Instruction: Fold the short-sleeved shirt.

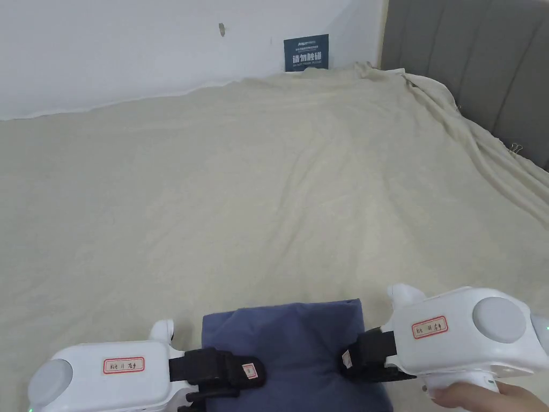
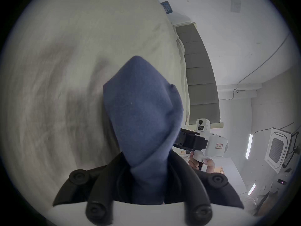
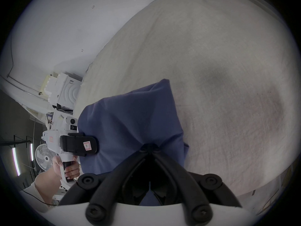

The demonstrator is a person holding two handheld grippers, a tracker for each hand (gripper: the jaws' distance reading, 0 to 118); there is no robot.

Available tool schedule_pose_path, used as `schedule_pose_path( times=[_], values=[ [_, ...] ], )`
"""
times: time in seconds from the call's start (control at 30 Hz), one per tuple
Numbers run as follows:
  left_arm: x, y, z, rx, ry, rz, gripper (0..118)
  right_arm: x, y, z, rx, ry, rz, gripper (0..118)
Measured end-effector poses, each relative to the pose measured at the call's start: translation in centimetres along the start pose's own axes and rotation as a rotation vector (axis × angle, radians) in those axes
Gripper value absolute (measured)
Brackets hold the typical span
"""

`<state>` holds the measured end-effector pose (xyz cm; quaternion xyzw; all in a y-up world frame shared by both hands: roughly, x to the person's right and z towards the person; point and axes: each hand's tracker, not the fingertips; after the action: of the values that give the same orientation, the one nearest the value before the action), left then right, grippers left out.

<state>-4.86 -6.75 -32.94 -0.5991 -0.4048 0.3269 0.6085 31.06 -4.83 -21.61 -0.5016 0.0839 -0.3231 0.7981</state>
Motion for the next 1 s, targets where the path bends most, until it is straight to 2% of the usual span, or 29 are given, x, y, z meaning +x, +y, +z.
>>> schedule_pose_path(
  times=[0.2,0.27,0.33,0.43,0.53,0.73,0.87,1.0],
  values=[
    [2.7,0.5,0.5,-0.001,0.102,-0.111,17,-1.6,-0.5,1.0,0.026,-0.045,0.065,0],
    [3.9,0.4,1.8,0.011,0.153,-0.191,17,-2.6,-1.0,1.9,0.032,-0.046,0.074,0],
    [4.2,0.6,3.9,0.017,0.191,-0.212,17,-3.4,-1.4,2.9,0.041,-0.014,0.073,0],
    [4.2,0.7,9.2,0.049,0.264,-0.207,17,-4.6,-2.1,3.8,0.057,0.034,0.071,0],
    [3.4,1.3,16.1,0.109,0.398,-0.220,17,-6.7,-3.4,4.2,0.068,0.045,0.076,0],
    [-0.9,3.1,31.4,0.221,0.699,-0.162,17,-10.4,-4.5,1.9,0.029,0.075,0.075,0],
    [-5.8,5.9,40.1,0.232,0.878,-0.158,17,-13.6,-4.4,-0.6,-0.017,0.055,0.122,0],
    [-9.7,7.5,45.9,0.247,1.157,-0.070,17,-16.0,-3.9,-2.9,-0.044,0.019,0.174,0]
  ],
)
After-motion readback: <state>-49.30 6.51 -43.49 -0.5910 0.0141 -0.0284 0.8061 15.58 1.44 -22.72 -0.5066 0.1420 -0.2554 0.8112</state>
